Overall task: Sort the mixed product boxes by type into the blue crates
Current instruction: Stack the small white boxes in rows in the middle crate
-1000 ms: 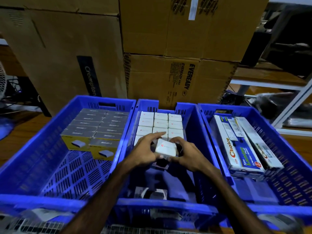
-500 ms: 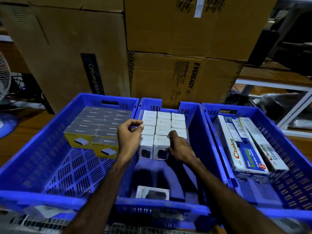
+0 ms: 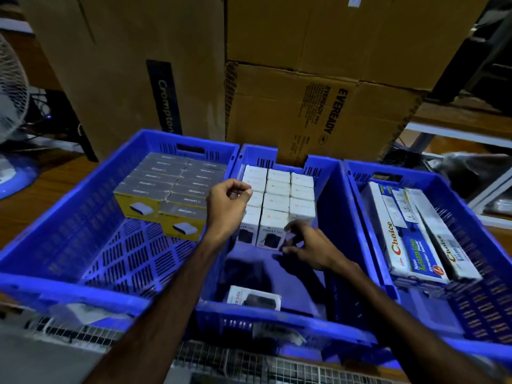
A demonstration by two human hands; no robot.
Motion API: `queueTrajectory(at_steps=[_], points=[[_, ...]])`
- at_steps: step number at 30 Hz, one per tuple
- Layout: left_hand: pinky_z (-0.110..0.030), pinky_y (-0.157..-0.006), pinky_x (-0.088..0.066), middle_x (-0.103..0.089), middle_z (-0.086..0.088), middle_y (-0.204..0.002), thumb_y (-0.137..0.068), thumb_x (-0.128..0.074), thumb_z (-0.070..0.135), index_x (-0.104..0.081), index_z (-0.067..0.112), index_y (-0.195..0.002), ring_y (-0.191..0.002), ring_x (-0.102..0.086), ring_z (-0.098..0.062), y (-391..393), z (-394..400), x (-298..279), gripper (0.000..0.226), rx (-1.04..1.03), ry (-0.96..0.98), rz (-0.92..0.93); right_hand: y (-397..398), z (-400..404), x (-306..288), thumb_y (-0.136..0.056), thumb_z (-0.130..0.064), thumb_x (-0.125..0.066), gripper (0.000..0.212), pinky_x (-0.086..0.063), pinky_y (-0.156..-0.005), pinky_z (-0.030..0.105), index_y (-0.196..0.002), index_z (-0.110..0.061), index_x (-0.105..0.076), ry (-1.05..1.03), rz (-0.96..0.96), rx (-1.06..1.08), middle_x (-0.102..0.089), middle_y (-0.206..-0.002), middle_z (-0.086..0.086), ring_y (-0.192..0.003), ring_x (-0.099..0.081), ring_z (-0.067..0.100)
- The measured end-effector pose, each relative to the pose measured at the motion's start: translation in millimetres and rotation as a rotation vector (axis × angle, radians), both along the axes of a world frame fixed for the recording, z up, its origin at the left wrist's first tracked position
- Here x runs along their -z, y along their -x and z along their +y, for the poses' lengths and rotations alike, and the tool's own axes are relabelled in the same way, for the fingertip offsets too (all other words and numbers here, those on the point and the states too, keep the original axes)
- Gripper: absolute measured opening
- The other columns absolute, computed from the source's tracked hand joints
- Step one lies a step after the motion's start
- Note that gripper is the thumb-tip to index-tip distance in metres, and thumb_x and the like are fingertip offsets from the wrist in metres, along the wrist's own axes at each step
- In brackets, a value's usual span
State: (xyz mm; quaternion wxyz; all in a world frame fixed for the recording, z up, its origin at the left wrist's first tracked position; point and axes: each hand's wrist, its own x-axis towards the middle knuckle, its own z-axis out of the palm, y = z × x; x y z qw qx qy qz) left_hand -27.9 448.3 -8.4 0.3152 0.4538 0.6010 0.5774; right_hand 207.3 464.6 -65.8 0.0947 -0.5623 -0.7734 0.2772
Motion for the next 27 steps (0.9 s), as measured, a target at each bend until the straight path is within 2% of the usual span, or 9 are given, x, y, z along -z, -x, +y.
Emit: queueTrajectory(at_steps=[2, 6, 9, 12, 14, 17, 20, 23, 27], points=[[-0.017, -0.058, -0.053, -0.075, -0.008, -0.085, -0.091, -0.073, 0.006, -0.076, 0.007, -0.091, -0.070, -0.064, -0.009, 0, 0, -1, 0.002, 0.000, 0.003, 0.004, 2, -13, -2, -0.075, -0.061, -0.072, 0.055, -0.058, -0.083, 0.045, -0.118, -0.034, -0.051, 0.003, -0.036, -0.058, -0.076, -0.095, -0.008, -0.093, -0.071, 0.017], [-0.028, -0.075, -0.058, -0.076, -0.005, -0.086, -0.090, -0.075, 0.007, -0.076, 0.008, -0.092, -0.077, -0.067, -0.011, 1, 3, 1, 0.002, 0.011, -0.002, 0.014, 25, -40, -5, -0.079, -0.046, -0.083, 0.068, -0.055, -0.089, 0.039, -0.135, -0.029, -0.049, 0.187, -0.152, -0.356, -0.072, -0.113, -0.008, -0.099, -0.068, 0.014], [-0.032, -0.080, -0.058, -0.075, -0.002, -0.085, -0.089, -0.075, 0.008, -0.076, 0.009, -0.092, -0.079, -0.068, -0.011, 1, 1, 1, 0.003, 0.017, 0.004, 0.009, 43, -53, 4, -0.085, -0.043, -0.078, 0.075, -0.049, -0.085, 0.031, -0.148, -0.025, -0.041, 0.244, -0.243, -0.501, -0.068, -0.124, -0.004, -0.098, -0.058, 0.010], [-0.034, -0.082, -0.059, -0.073, 0.000, -0.084, -0.089, -0.075, 0.008, -0.076, 0.011, -0.091, -0.080, -0.067, -0.012, 1, 1, 1, 0.004, 0.031, 0.003, -0.004, 60, -60, 5, -0.092, -0.035, -0.064, 0.058, -0.046, -0.079, 0.038, -0.138, -0.005, -0.048, 0.420, -0.279, -0.488, -0.067, -0.113, 0.008, -0.092, -0.053, 0.017], [-0.035, -0.083, -0.060, -0.073, 0.001, -0.085, -0.089, -0.075, 0.009, -0.076, 0.013, -0.090, -0.082, -0.068, -0.013, 2, 1, 0, 0.005, 0.039, 0.006, -0.015, 67, -62, 0, -0.081, -0.042, -0.057, 0.075, -0.053, -0.083, 0.049, -0.142, 0.000, -0.043, 0.485, -0.302, -0.521, -0.063, -0.128, 0.023, -0.100, -0.062, 0.025], [-0.033, -0.081, -0.059, -0.074, 0.002, -0.083, -0.089, -0.075, 0.010, -0.076, 0.015, -0.087, -0.080, -0.067, -0.011, 2, 2, 2, 0.005, 0.044, 0.007, -0.039, 68, -56, 5, -0.071, -0.033, -0.058, 0.079, -0.056, -0.092, 0.058, -0.144, -0.010, -0.040, 0.507, -0.309, -0.526, -0.062, -0.131, 0.016, -0.113, -0.066, 0.036], [-0.032, -0.081, -0.059, -0.074, 0.003, -0.084, -0.088, -0.076, 0.013, -0.075, 0.017, -0.086, -0.083, -0.068, -0.012, 3, 2, 2, 0.005, 0.055, 0.010, -0.047, 70, -52, 4, -0.076, -0.027, -0.072, 0.077, -0.056, -0.098, 0.049, -0.144, -0.012, -0.039, 0.547, -0.276, -0.473, -0.056, -0.136, 0.009, -0.120, -0.061, 0.029], [-0.035, -0.082, -0.058, -0.072, 0.006, -0.081, -0.088, -0.076, 0.014, -0.075, 0.018, -0.085, -0.080, -0.066, -0.009, 2, 2, 2, 0.005, 0.069, 0.015, -0.046, 65, -43, -2, -0.087, -0.010, -0.075, 0.051, -0.056, -0.073, 0.024, -0.127, -0.011, -0.043, 0.545, -0.183, -0.469, -0.058, -0.111, 0.001, -0.092, -0.063, 0.015], [-0.036, -0.083, -0.058, -0.071, 0.007, -0.080, -0.088, -0.076, 0.014, -0.076, 0.013, -0.089, -0.076, -0.064, -0.006, 1, -1, -2, 0.001, 0.088, 0.018, -0.031, 45, -35, -22, -0.086, -0.007, -0.081, 0.056, -0.048, -0.064, 0.034, -0.129, -0.011, -0.045, 0.492, 0.044, -0.317, -0.059, -0.094, 0.013, -0.075, -0.058, 0.018]])
